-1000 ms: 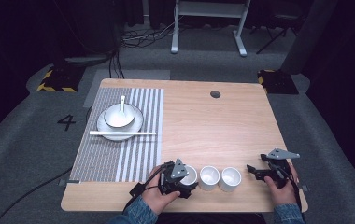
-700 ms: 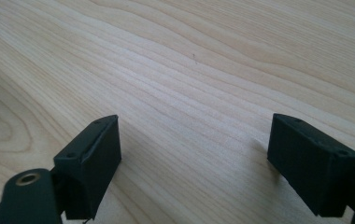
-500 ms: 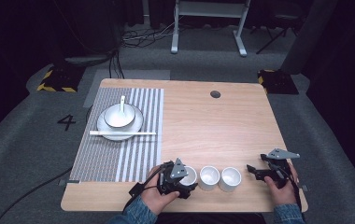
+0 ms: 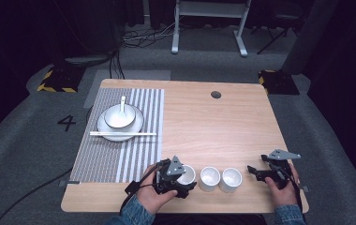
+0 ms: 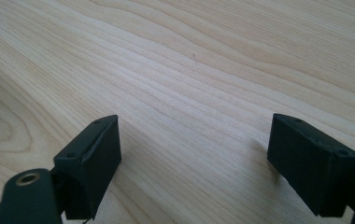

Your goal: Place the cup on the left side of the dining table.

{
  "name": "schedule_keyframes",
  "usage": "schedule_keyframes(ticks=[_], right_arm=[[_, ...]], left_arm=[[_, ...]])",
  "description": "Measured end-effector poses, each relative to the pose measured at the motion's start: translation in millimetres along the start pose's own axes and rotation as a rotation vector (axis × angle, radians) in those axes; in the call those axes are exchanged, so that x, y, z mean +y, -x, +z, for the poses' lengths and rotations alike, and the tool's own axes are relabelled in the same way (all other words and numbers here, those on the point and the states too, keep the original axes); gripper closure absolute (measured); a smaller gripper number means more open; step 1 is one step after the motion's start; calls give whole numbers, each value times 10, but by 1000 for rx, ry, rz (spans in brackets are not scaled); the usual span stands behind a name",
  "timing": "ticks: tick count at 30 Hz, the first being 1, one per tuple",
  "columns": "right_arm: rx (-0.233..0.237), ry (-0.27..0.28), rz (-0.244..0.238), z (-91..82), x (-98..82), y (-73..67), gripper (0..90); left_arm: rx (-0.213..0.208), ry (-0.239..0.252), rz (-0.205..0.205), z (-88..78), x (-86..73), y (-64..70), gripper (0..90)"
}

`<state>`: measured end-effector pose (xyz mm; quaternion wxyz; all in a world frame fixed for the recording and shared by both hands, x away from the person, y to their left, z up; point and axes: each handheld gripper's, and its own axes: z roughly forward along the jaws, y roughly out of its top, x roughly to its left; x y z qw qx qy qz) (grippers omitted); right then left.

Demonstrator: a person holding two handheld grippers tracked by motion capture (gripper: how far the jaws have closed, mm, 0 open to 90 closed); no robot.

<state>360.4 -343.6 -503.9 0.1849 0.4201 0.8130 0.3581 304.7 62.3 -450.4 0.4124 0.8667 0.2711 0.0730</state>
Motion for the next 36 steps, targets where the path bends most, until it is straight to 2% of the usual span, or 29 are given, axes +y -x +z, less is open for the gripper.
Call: schedule_keyframes(ticks=[6, 10, 20, 29, 36], right_arm=[[0, 0, 0, 0, 0, 0, 175], [0, 0, 0, 0, 0, 0, 175], [0, 0, 0, 0, 0, 0, 175], [0, 0, 0, 0, 0, 0, 175], [0, 0, 0, 0, 0, 0, 175]], left_arm=[[23, 27, -20, -109, 15, -68, 264], [31, 41, -18, -189, 34, -108, 264], [93, 64, -32, -405, 41, -251, 264], [139, 83, -49, -535, 34, -351, 264], [190, 83, -79, -662, 14, -467, 264]])
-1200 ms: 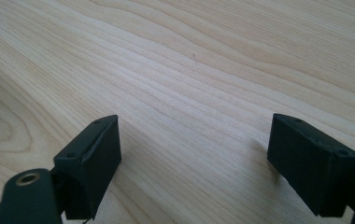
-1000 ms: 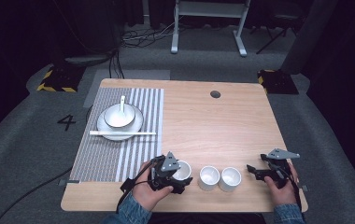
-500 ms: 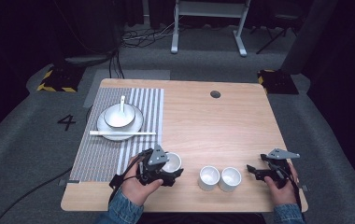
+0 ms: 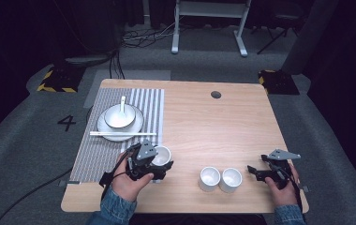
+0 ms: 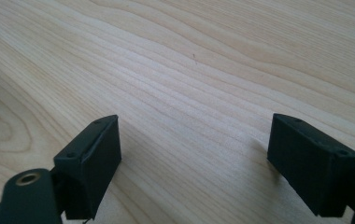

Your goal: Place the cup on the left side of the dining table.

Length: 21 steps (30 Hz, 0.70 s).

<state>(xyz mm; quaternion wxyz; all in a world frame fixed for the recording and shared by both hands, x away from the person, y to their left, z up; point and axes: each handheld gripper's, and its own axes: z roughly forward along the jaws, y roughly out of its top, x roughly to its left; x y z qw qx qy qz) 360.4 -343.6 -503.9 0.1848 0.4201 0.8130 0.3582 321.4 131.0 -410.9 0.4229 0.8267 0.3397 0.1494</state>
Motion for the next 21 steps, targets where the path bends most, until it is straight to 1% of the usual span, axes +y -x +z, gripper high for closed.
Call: schedule_keyframes(ticks=[2, 5, 6, 8, 11, 14, 16, 21], right_arm=[[0, 0, 0, 0, 0, 0, 175], [0, 0, 0, 0, 0, 0, 175], [0, 0, 0, 0, 0, 0, 175], [0, 0, 0, 0, 0, 0, 175], [0, 0, 0, 0, 0, 0, 175], [0, 0, 0, 0, 0, 0, 175], [0, 0, 0, 0, 0, 0, 175], [0, 0, 0, 0, 0, 0, 175]], left_arm=[[20, 1, -5, -35, -5, -53, 264], [43, 9, -25, -78, -15, -113, 264], [51, 6, -22, -95, -17, -138, 264], [65, 11, -33, -116, -23, -173, 264], [96, 5, -23, -138, -33, -226, 264], [112, 13, -37, -164, -46, -278, 264], [125, 12, -36, -192, -53, -319, 264], [158, 26, -67, -241, -86, -405, 264]])
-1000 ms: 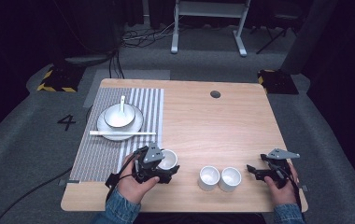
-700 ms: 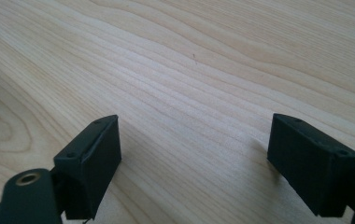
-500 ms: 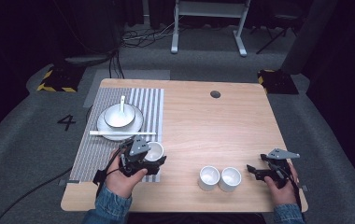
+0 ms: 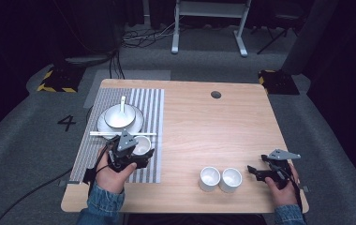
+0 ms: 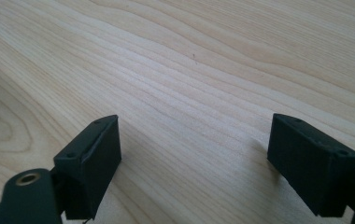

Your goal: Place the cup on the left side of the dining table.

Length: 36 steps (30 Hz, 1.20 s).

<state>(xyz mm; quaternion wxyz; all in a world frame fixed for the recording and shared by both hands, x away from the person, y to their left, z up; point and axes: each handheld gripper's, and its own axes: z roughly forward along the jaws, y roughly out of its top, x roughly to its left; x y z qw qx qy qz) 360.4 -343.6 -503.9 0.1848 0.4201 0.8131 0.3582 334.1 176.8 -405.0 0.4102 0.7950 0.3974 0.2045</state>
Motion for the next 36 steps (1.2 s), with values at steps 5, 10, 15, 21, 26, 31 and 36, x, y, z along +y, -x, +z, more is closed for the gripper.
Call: schedule_keyframes(ticks=[5, 10, 15, 21, 26, 31, 36], right_arm=[[0, 0, 0, 0, 0, 0, 175], [0, 0, 0, 0, 0, 0, 175], [0, 0, 0, 0, 0, 0, 175], [0, 0, 0, 0, 1, 0, 175], [0, -1, 0, 0, 1, 1, 175], [0, 0, 0, 0, 1, 1, 175], [0, 0, 0, 0, 1, 0, 175]], left_arm=[[37, -1, -23, -2, -44, -86, 264], [103, 28, -61, 28, -92, -178, 264], [134, 14, -97, 109, -151, -275, 264], [132, -11, -95, 266, -178, -322, 264], [132, -29, -105, 385, -178, -374, 264], [118, -68, -104, 511, -206, -400, 264], [104, -110, -112, 629, -269, -419, 264]])
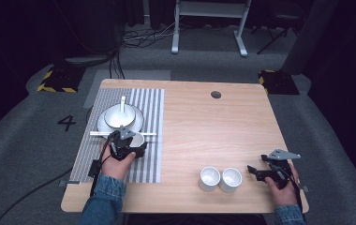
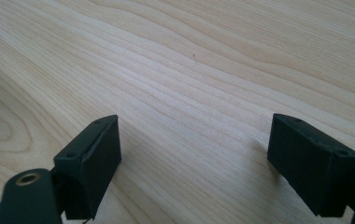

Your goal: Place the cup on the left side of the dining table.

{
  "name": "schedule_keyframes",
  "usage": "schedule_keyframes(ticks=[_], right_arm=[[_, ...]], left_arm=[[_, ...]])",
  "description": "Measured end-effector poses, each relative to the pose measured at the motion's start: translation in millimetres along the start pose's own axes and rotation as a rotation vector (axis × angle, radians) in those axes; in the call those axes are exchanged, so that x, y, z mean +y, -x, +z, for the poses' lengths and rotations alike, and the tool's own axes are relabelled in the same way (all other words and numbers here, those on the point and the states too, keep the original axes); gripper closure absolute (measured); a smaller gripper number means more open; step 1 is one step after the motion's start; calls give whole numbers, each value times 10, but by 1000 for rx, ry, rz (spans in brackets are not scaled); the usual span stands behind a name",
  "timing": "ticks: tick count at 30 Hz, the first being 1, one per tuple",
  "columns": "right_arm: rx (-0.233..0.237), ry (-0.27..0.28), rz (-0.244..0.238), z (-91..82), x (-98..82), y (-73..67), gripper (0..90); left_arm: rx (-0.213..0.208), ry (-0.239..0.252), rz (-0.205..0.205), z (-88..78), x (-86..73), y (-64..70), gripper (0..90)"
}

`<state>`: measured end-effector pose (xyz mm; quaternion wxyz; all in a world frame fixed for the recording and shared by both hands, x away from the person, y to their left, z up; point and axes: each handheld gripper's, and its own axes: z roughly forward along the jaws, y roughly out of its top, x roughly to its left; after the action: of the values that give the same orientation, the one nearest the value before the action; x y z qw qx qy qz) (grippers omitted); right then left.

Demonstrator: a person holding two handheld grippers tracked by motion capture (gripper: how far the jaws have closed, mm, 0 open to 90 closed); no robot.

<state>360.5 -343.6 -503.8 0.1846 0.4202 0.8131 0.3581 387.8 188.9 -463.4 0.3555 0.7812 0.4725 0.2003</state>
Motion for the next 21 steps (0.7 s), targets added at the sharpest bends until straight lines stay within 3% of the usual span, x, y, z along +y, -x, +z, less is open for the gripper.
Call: schedule_keyframes(ticks=[4, 9, 17, 21], right_arm=[[0, 0, 0, 0, 0, 0, 175], [0, 0, 0, 0, 0, 0, 175], [0, 0, -1, 0, 0, 0, 175], [-1, 0, 0, 0, 0, -1, 175]], left_arm=[[-17, -11, 0, 46, -14, 1, 264], [-6, -26, 20, 93, -28, 13, 264], [-8, -36, 4, 84, -44, -1, 263], [-9, -12, -20, 81, -81, -4, 261]])
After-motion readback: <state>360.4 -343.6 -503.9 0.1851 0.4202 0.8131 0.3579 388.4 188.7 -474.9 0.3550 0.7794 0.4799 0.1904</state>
